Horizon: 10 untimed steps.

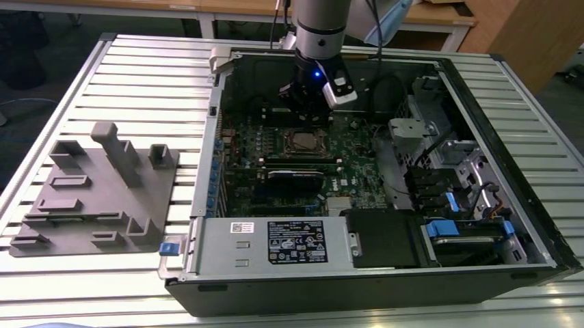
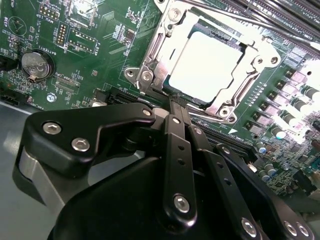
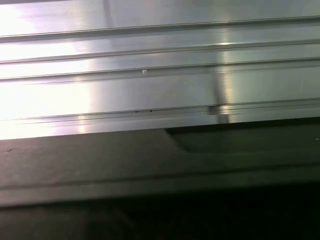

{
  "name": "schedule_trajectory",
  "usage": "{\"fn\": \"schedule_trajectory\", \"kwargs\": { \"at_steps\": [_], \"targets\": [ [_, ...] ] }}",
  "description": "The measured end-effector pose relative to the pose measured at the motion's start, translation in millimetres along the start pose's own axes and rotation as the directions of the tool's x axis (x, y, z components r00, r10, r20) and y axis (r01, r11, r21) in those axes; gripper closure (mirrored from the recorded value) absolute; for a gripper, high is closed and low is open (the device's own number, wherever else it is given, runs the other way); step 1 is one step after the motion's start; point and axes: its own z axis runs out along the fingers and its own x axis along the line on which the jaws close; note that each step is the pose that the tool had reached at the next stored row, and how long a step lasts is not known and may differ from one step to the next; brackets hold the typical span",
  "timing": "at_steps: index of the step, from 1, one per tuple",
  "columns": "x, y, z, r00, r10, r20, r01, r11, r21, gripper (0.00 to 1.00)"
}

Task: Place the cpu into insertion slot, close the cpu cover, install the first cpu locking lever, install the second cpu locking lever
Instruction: 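Install the first cpu locking lever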

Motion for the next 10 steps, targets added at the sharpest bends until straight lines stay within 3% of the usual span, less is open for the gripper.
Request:
{"fn": "schedule_trajectory", "kwargs": {
  "at_steps": [6,10],
  "targets": [
    [-0.1,0.0,-0.1,1.0000,0.000,-0.0005,0.000,1.0000,0.0001,0.89],
    [-0.2,0.0,-4.4,1.0000,0.000,-0.0005,0.000,1.0000,0.0001,0.89]
  ]
}}
